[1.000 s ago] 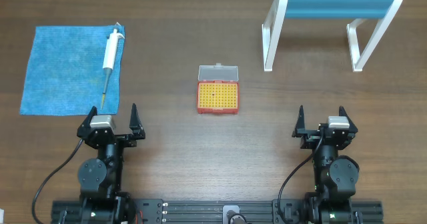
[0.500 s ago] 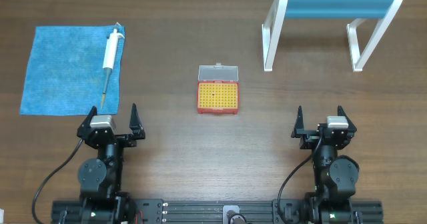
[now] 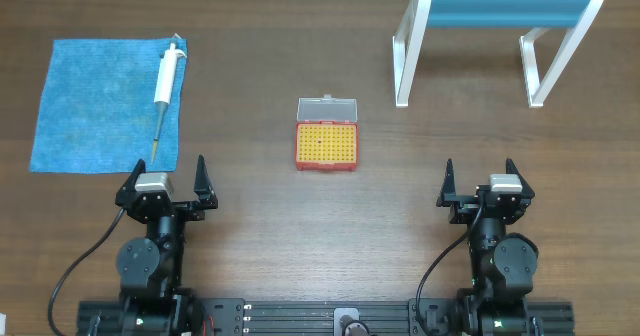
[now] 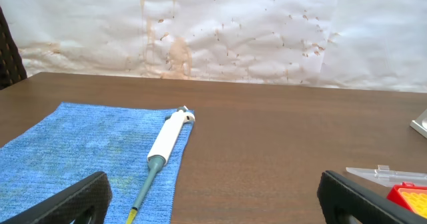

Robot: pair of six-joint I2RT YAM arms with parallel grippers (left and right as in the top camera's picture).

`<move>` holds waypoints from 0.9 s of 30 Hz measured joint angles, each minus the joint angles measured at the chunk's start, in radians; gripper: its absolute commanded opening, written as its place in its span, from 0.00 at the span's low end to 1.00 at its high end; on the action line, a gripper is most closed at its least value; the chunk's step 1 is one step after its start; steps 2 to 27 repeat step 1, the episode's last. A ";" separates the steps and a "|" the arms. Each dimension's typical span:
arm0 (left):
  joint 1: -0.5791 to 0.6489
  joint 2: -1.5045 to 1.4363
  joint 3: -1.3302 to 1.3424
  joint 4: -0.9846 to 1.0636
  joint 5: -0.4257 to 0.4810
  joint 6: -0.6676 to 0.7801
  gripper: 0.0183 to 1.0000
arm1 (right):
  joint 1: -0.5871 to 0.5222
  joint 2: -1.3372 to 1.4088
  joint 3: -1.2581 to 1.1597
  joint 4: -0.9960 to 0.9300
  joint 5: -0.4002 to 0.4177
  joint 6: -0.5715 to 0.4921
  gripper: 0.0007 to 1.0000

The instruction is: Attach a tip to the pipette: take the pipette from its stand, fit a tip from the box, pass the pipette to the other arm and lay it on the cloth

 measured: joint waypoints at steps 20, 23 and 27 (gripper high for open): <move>0.000 0.000 0.000 0.000 0.000 0.000 1.00 | 0.000 0.000 0.000 0.000 0.000 0.000 0.97; 0.000 0.000 0.000 0.000 0.000 0.000 1.00 | 0.000 0.000 0.000 0.000 0.000 0.000 0.97; 0.000 0.000 0.000 0.000 0.000 0.000 1.00 | 0.000 0.000 0.000 0.000 0.000 0.000 0.97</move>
